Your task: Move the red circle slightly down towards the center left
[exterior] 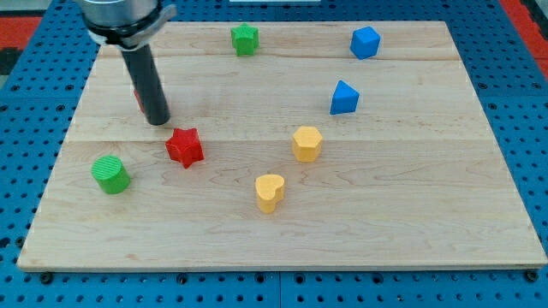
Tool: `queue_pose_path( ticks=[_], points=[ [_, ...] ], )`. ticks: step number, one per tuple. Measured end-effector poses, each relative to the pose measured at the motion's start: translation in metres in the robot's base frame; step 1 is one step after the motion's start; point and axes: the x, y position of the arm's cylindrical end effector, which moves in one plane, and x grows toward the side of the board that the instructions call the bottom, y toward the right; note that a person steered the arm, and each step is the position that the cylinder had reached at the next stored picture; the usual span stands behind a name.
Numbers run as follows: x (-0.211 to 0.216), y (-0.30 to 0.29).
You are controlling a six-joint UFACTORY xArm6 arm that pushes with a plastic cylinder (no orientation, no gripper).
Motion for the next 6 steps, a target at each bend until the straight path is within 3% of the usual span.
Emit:
queue_pose_path(
  ticks=[1,2,3,4,5,6],
  points=[
    [0.0,-0.027],
    [-0.026,-0.069],
    [-0.051,-0.05],
    [-0.053,0.007],
    [-0.057,0.012],
    [-0.002,-0.016]
  ],
)
